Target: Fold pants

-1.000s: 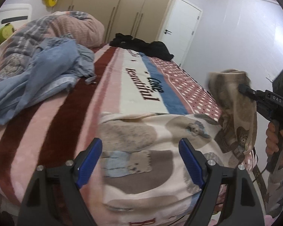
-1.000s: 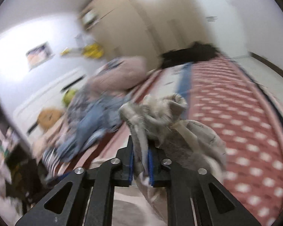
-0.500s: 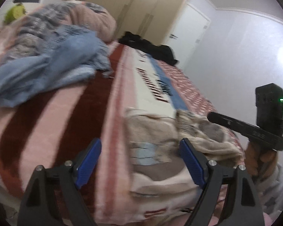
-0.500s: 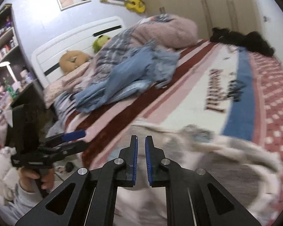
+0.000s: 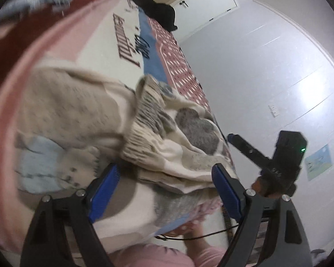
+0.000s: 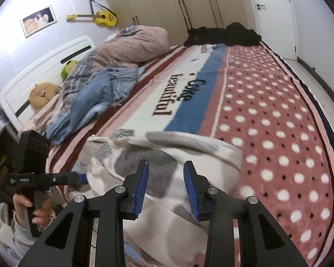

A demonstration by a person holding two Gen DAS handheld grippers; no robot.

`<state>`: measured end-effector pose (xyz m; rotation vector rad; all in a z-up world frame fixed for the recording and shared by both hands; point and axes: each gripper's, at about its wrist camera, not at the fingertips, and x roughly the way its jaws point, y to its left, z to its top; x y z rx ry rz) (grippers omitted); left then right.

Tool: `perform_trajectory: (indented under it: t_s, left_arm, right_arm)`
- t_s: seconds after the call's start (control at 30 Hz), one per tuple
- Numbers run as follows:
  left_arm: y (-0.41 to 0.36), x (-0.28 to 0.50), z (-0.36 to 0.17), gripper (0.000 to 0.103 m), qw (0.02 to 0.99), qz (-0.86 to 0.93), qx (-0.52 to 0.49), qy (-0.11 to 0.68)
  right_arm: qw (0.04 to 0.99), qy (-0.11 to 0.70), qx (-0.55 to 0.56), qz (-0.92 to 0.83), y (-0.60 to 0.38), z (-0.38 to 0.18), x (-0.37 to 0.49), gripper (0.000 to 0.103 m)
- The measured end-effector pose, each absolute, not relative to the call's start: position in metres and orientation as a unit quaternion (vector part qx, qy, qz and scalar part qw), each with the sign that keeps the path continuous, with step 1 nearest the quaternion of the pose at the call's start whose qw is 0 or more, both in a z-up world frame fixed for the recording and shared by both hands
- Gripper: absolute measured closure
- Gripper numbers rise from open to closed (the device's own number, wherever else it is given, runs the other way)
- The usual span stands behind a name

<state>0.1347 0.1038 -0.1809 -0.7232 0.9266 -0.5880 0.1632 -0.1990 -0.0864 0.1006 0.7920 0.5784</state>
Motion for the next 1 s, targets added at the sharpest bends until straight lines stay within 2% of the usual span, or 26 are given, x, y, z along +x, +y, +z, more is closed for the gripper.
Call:
perform_trajectory:
  t_s: [0.33,0.5,0.57,0.6,0.63,0.67,0.73,0.83,1.0]
  left_arm:
    - [0.078,0.133,-0.184,0.021,0.743,-0.278,-0.372,0.481]
    - [0.076,0.153,-0.186,0.023,0.770,-0.227,-0.390,0.452]
    - [0.077,0.160,-0.179,0.042,0.800,-0.199,-0.363,0.434]
    - [0.079,0.163,-0.176,0.059,0.810,-0.185,-0.354,0.430]
    - [0.079,0.165,-0.174,0.067,0.812,-0.182,-0.353,0.427]
    - [0.079,0.166,-0.173,0.069,0.813,-0.185,-0.351,0.426]
    - [0.078,0.166,-0.169,0.087,0.820,-0.186,-0.341,0.419]
    - [0.081,0.152,-0.154,0.091,0.849,-0.172,-0.314,0.389]
    - [0.105,0.100,-0.126,0.091,0.904,-0.116,-0.262,0.317]
  right_arm:
    - [0.869,0.376,0.091,0.309,-0.214,-0.108,0.167,0.074]
    - [0.862,0.378,0.113,0.318,-0.216,-0.115,0.171,0.074]
    - [0.860,0.379,0.115,0.321,-0.216,-0.116,0.171,0.074]
    - [0.859,0.380,0.114,0.322,-0.216,-0.117,0.170,0.074]
    - [0.859,0.381,0.114,0.323,-0.216,-0.118,0.169,0.074]
    - [0.858,0.382,0.113,0.325,-0.216,-0.119,0.168,0.074]
    - [0.857,0.384,0.112,0.326,-0.216,-0.120,0.168,0.074]
    - [0.856,0.387,0.114,0.324,-0.216,-0.122,0.168,0.074]
    - [0.854,0.388,0.114,0.326,-0.214,-0.120,0.168,0.076]
